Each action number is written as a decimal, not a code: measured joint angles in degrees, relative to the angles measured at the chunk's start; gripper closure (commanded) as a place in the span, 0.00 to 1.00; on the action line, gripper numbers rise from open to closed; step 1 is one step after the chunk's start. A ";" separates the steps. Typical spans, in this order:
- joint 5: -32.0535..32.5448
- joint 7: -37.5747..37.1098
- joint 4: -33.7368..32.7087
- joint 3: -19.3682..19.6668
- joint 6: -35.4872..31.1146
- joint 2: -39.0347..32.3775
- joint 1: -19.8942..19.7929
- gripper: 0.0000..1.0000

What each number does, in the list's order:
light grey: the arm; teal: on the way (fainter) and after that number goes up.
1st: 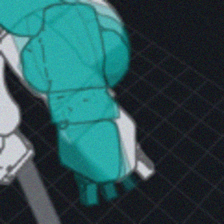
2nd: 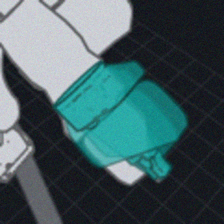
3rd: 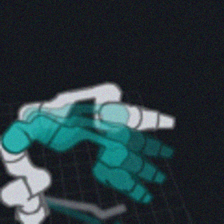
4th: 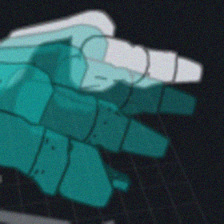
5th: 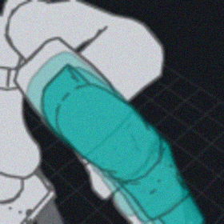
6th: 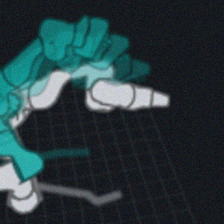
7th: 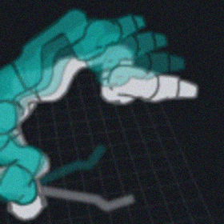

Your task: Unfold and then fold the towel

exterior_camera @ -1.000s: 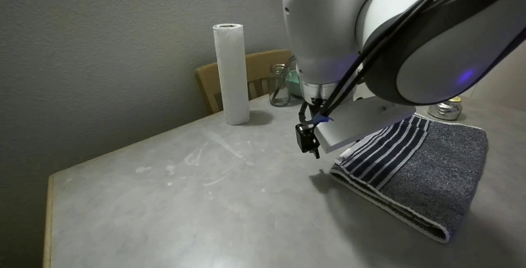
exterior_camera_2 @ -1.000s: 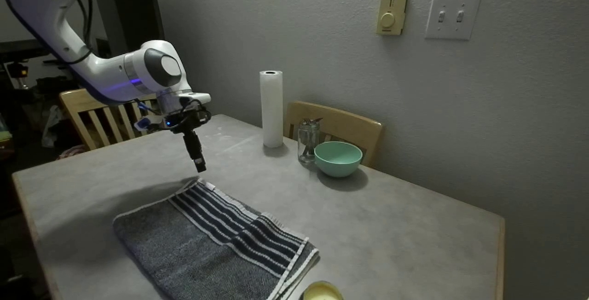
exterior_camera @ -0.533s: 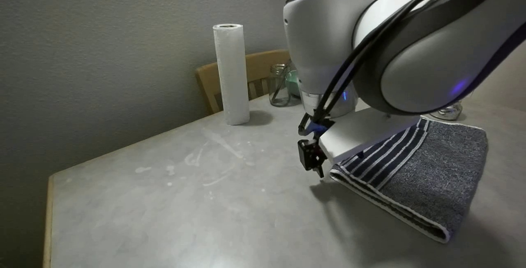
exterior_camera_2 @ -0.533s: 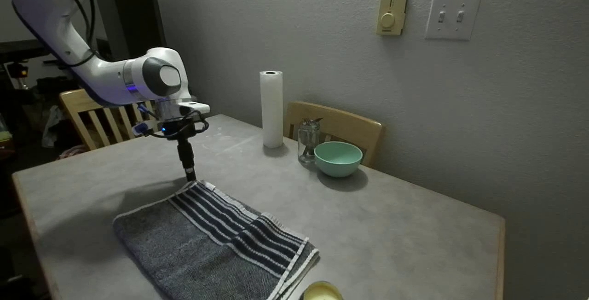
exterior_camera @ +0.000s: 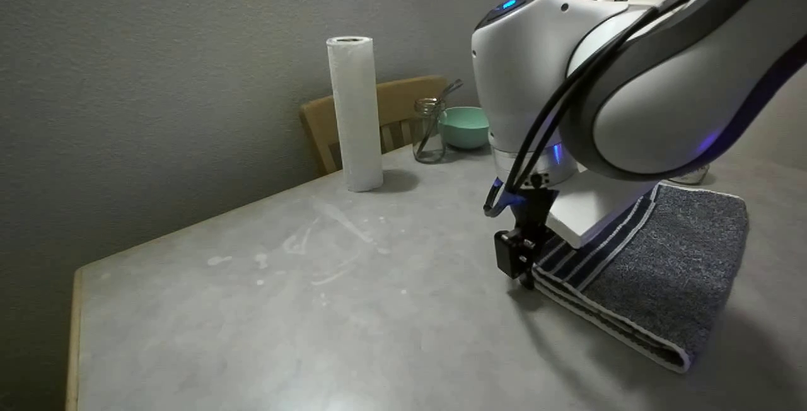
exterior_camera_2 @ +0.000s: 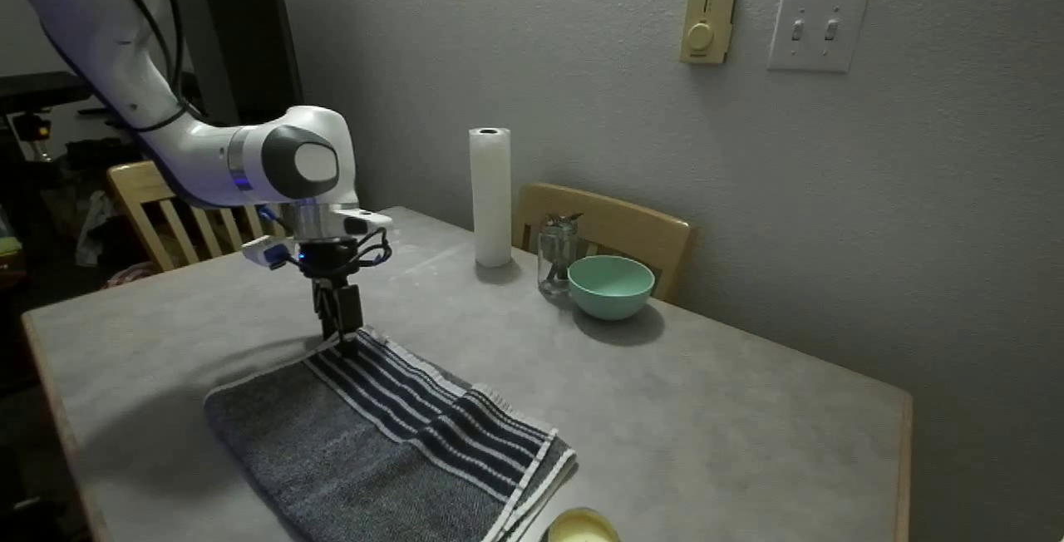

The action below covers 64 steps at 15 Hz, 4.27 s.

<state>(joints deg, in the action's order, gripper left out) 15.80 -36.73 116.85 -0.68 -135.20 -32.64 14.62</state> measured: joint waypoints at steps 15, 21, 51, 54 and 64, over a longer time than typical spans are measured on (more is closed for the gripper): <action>-2.87 -2.54 -1.07 1.56 -0.54 -0.11 2.53 0.72; -2.05 -7.63 -1.02 2.56 -0.61 -0.23 4.09 1.00; 3.53 8.77 -28.73 -1.36 7.39 -12.62 9.40 0.98; 2.58 8.75 -28.49 -0.44 7.61 -12.28 9.02 0.98; 16.16 8.51 -14.87 4.81 20.60 2.05 9.15 0.98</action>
<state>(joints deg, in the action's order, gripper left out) 31.96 -28.22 101.98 4.13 -114.60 -30.59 23.77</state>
